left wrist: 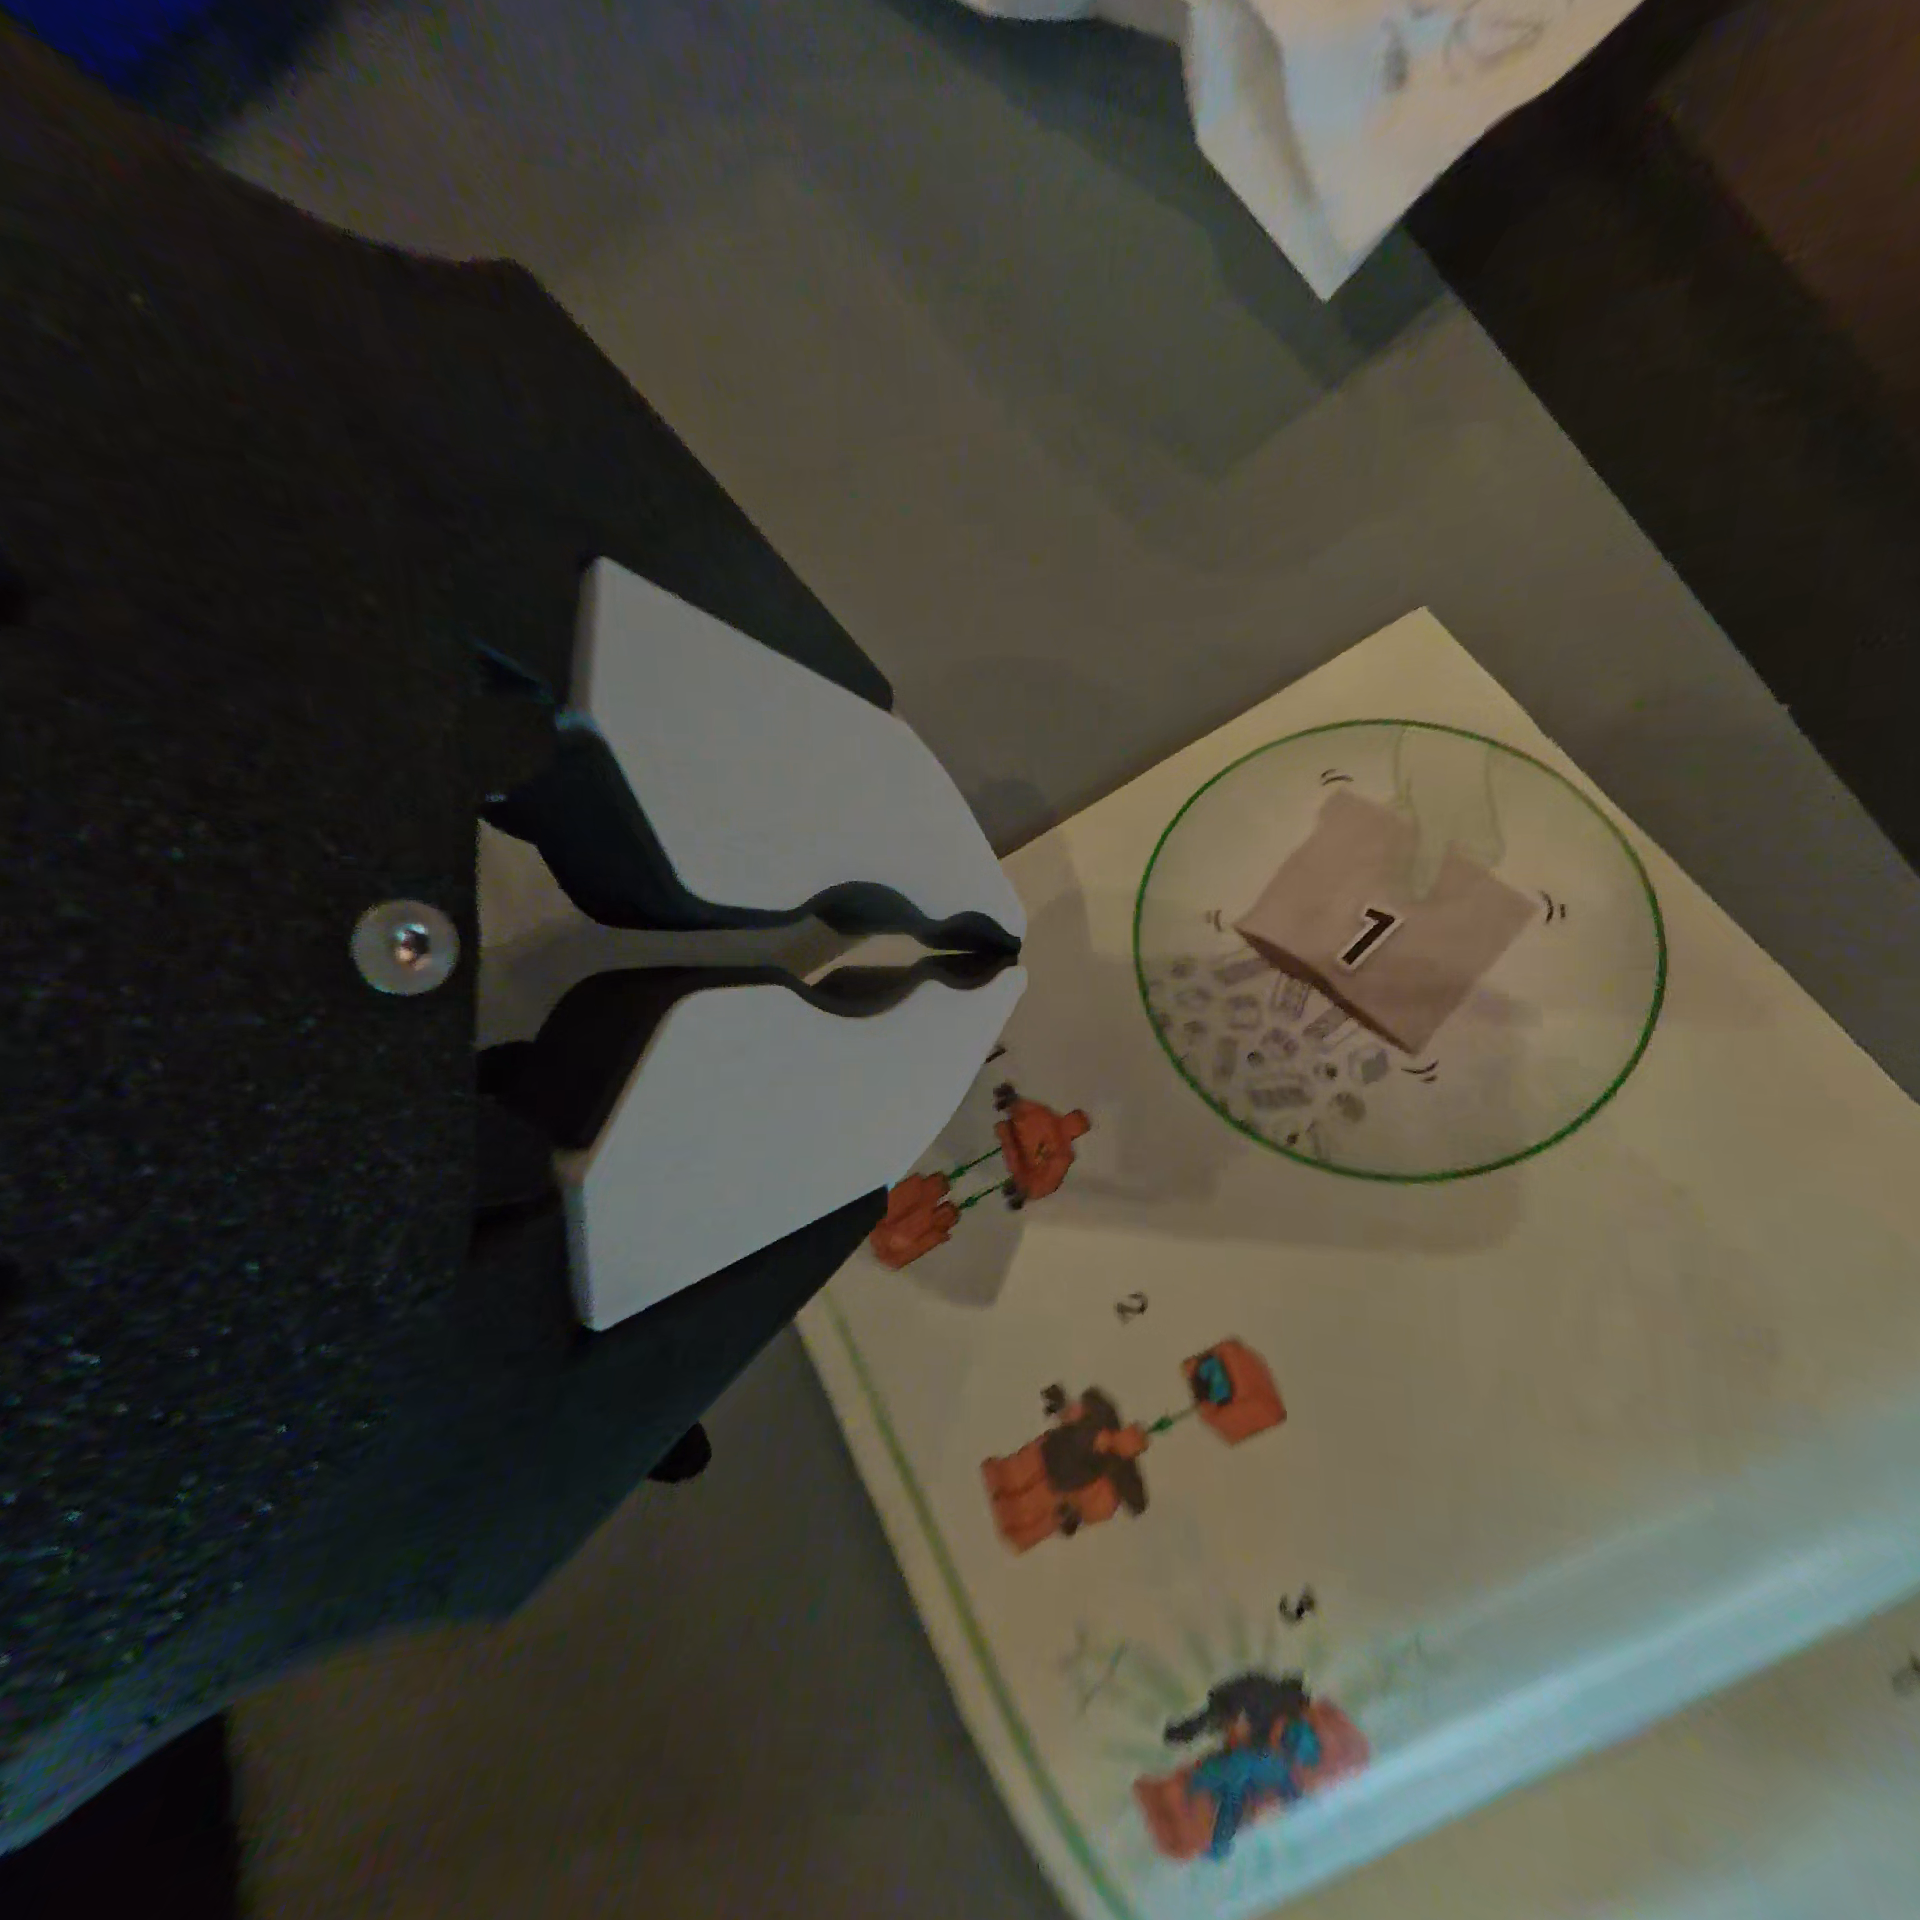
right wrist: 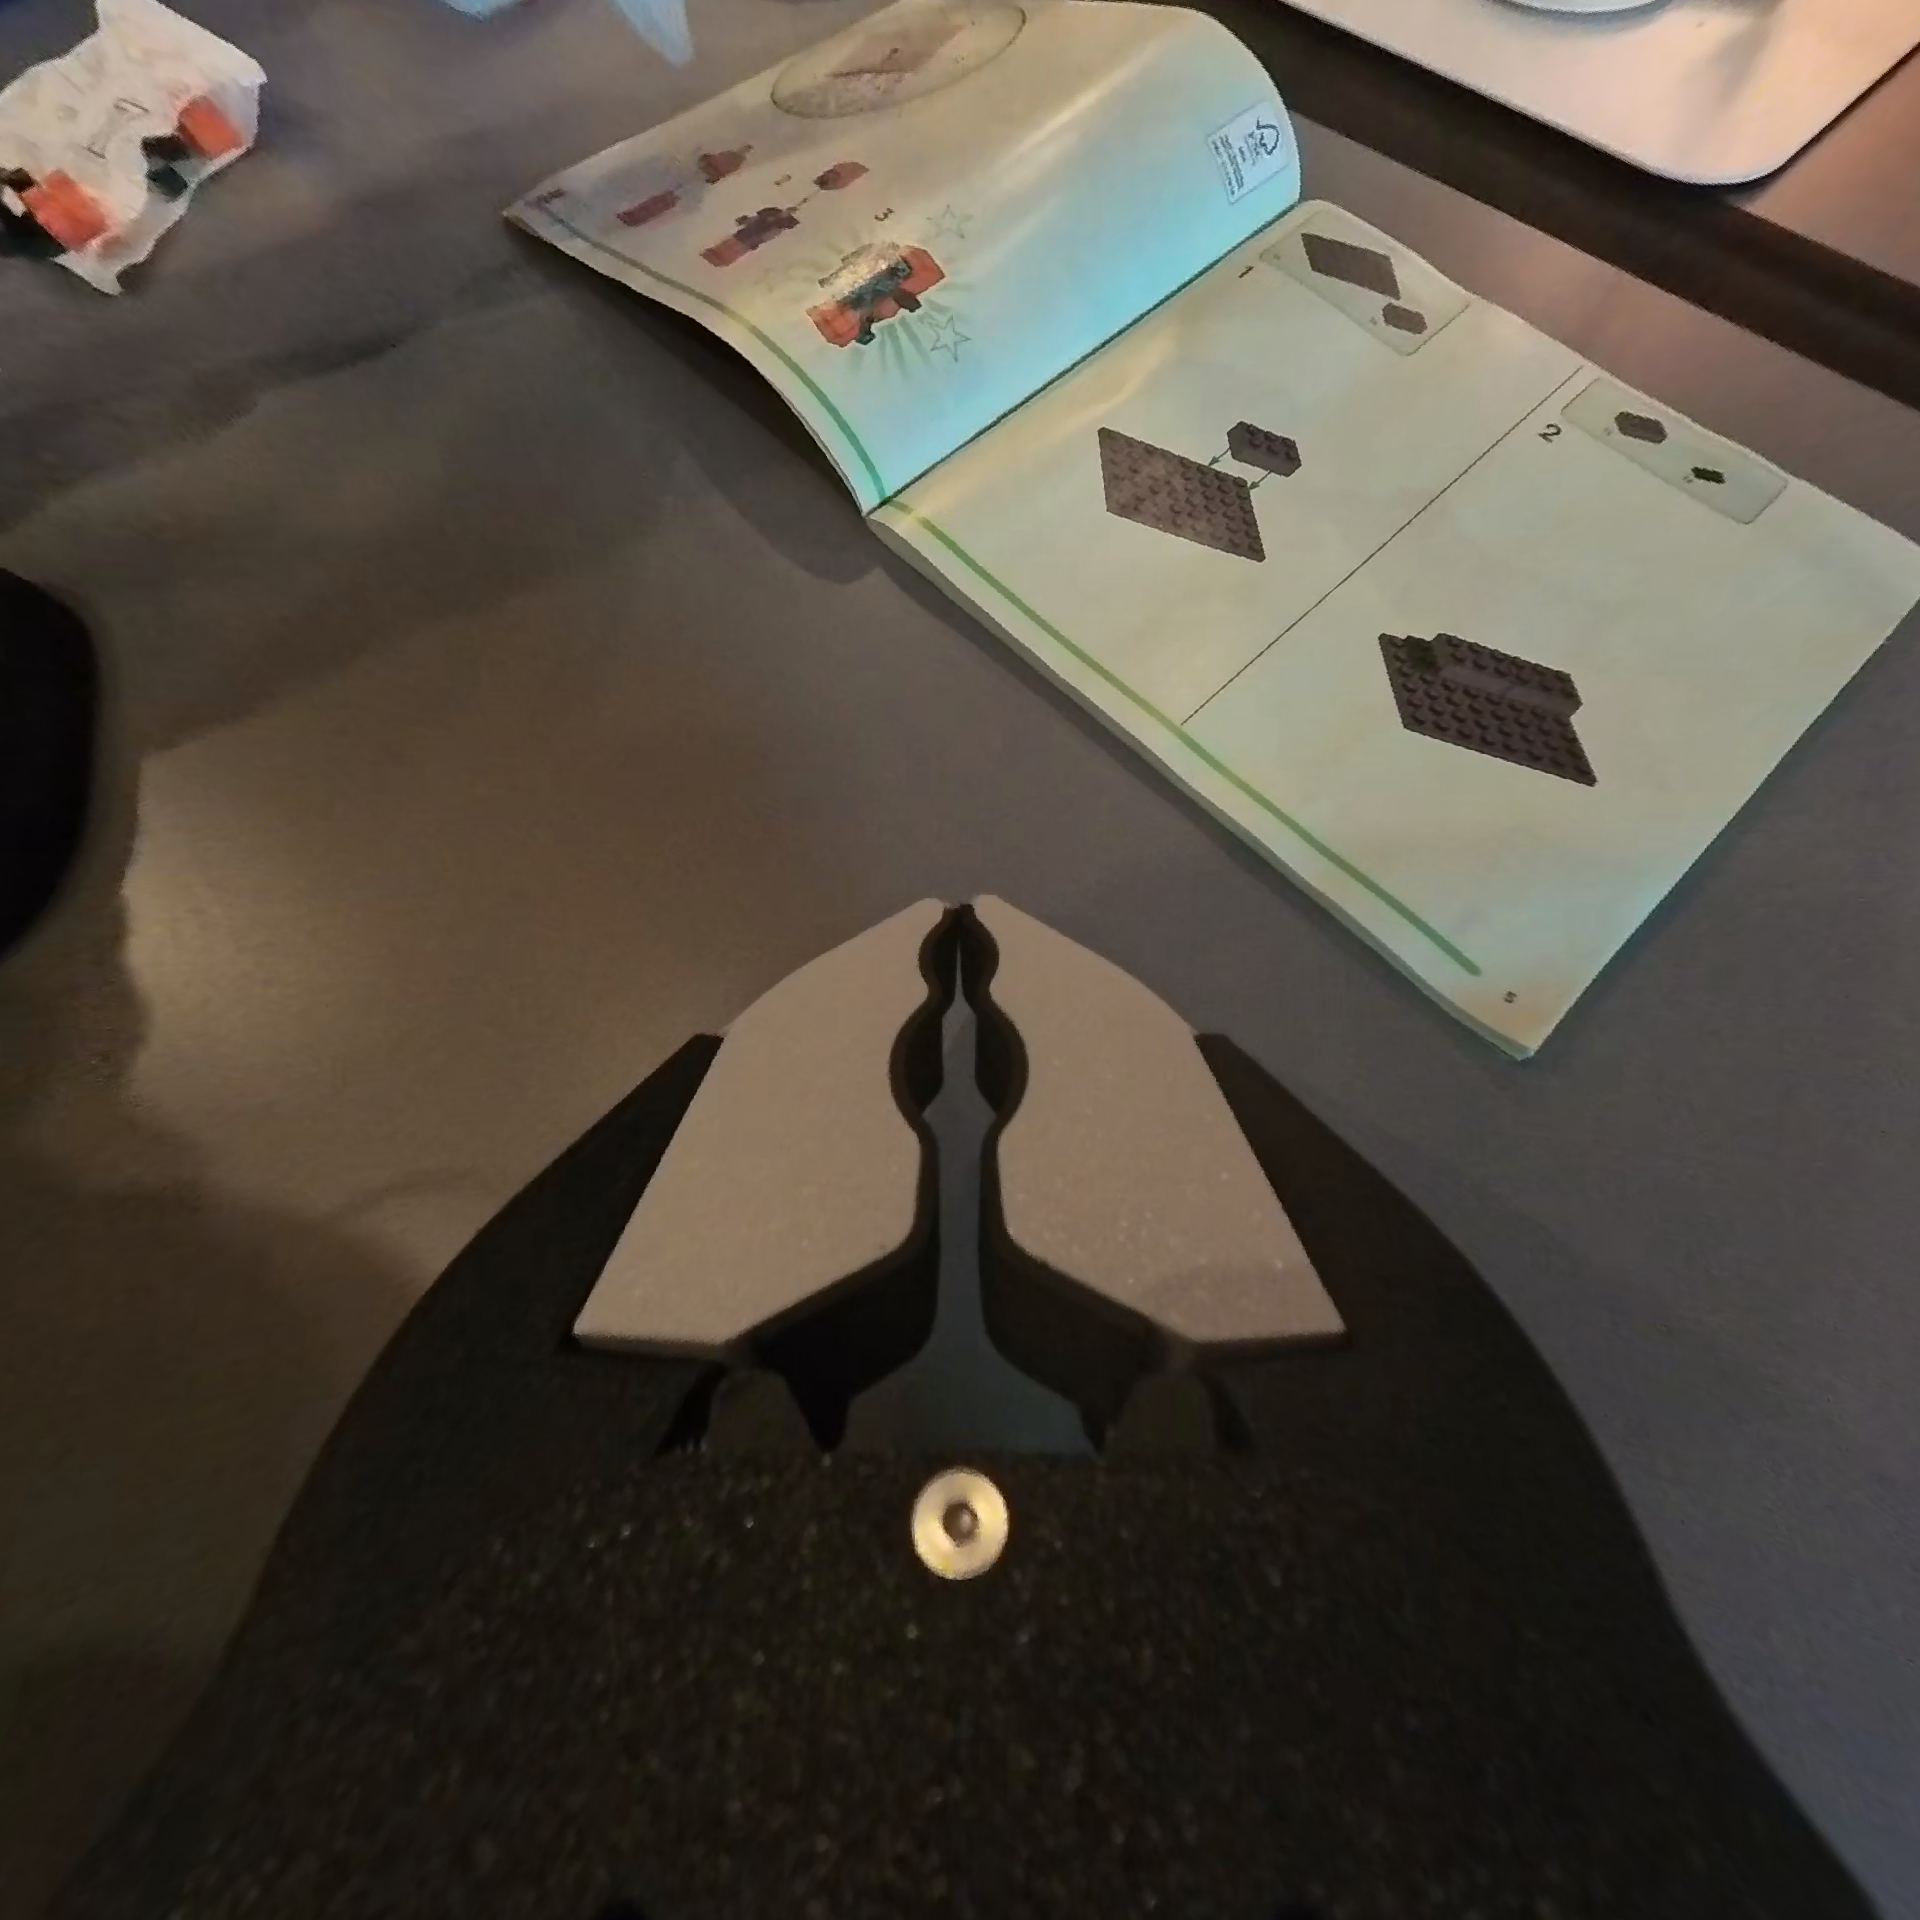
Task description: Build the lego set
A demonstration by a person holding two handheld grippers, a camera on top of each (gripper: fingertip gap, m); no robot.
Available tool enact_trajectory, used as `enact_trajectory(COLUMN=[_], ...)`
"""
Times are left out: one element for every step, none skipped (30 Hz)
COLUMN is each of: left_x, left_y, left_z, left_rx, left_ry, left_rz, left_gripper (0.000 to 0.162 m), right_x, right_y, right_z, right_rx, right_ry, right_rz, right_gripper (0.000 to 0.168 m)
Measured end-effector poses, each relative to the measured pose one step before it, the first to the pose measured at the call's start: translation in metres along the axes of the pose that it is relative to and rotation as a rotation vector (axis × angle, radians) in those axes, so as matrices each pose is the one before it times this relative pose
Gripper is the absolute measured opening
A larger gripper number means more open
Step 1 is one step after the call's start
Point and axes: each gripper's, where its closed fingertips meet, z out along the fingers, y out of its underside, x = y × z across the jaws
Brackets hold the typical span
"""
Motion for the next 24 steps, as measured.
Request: enact_trajectory(left_x=[-0.00053,-0.00056,-0.00005,0.00032,-0.00019,-0.00075,-0.001,-0.00063,-0.00071,-0.00031,0.00007,-0.00015,-0.0005,-0.00059,0.00011,-0.00011,-0.00089,-0.00084,-0.00056,-0.00012,-0.00016,-0.00033,-0.0001,0.00003], left_y=[-0.00079,-0.00112,-0.00075,-0.00078,-0.00081,-0.00057,-0.00008,-0.00023,-0.00065,-0.00051,-0.00032,-0.00045,-0.00012,0.00008,-0.00039,-0.00038,-0.00018,0.00003,-0.00005,-0.0003,-0.00024,-0.00031,-0.00019,-0.00037], left_z=[0.00225,0.00183,0.00151,0.00144,0.0012,0.00111,0.00099,0.00078,0.00054,0.00049,0.00049,0.00052,0.00044,0.00047,0.00035,0.00012,0.0,0.00009,-0.00007,-0.00017,-0.00033,-0.0003,-0.00037,-0.00026], left_rx=[-0.0093,-0.0058,-0.0067,-0.0043,-0.0032,-0.003,-0.0054,-0.0022,0.0026,0.003,0.0022,0.0031,0.0013,0.0006,0.0017,0.0025,0.0005,-0.001,0.0,0.0014,0.0011,0.0017,0.0012,0.0026], left_ry=[-0.0057,-0.0084,-0.0055,-0.0025,-0.0028,-0.0056,-0.0052,-0.0025,-0.0011,0.0029,0.0058,0.0029,-0.0002,0.0,0.0045,0.0023,-0.004,-0.0045,-0.0027,-0.0012,-0.0025,-0.0047,-0.003,-0.0016], left_rz=[0.0018,0.0033,0.0027,0.0001,-0.0042,-0.0053,-0.0048,-0.0051,-0.0099,-0.011,-0.01,-0.0064,-0.0041,-0.0053,-0.0041,-0.0044,-0.0016,-0.0002,-0.0012,-0.0009,0.0003,0.0006,0.0015,0.0002], left_gripper=[0.0,0.0,0.0,0.0,0.0,0.0,0.0,0.0,0.0,0.0,0.0,0.0,0.0,0.0,0.0,0.0,0.0,0.0,0.0,0.0,0.0,0.0,0.0,0.0], right_x=[-0.00012,-0.00005,-0.00015,-0.00002,-0.0001,-0.00004,-0.00012,-0.00005,-0.00024,-0.00013,0.0,-0.00011,-0.00016,-0.00002,-0.00006,0.0,0.00007,0.00004,0.00008,0.0001,-0.00008,-0.00001,-0.00013,-0.00025], right_y=[0.00008,0.00021,0.00024,0.00025,0.00009,0.00023,0.00024,0.00026,0.00024,0.00032,0.00009,0.0001,0.0,-0.00005,0.00015,0.00014,0.0001,-0.00011,-0.00008,-0.00003,0.0001,0.00019,0.00004,0.00016], right_z=[0.00012,0.00013,0.00014,0.00011,0.00012,0.00012,0.00014,0.00027,0.00017,0.0002,0.00009,0.00005,0.00017,0.00006,0.00019,0.00006,0.00002,-0.00011,-0.00015,0.0,0.00009,0.00014,0.00018,0.00021], right_rx=[-0.0007,-0.0008,-0.0013,-0.0011,-0.0008,-0.001,-0.0013,-0.0013,-0.0015,-0.0013,-0.0005,-0.0002,0.0,0.0,-0.0006,-0.0009,0.0,0.0009,0.0009,0.0003,-0.0006,-0.0007,-0.0006,-0.0007], right_ry=[-0.0007,-0.0008,-0.0009,-0.0005,-0.0005,-0.0007,-0.0006,-0.0007,-0.0011,-0.001,-0.0005,-0.0007,-0.0009,-0.0007,-0.0004,-0.0005,0.0,0.0003,0.0001,-0.0004,-0.0006,-0.0005,-0.0005,-0.0006], right_rz=[0.0,0.0001,0.0001,0.0002,0.0001,0.0003,0.0002,0.0,-0.0001,-0.0002,-0.0001,0.0002,0.0003,-0.0002,-0.0003,0.0,0.0001,0.0002,0.0007,0.001,0.0008,0.0,-0.0006,-0.0009], right_gripper=[0.0,0.0,0.0,0.0,0.0,0.0,0.0,0.0,0.0,0.0,0.0,0.0,0.0,0.0,0.0,0.0,0.0,0.0,0.0,0.0,0.0,0.0,0.0,0.0])
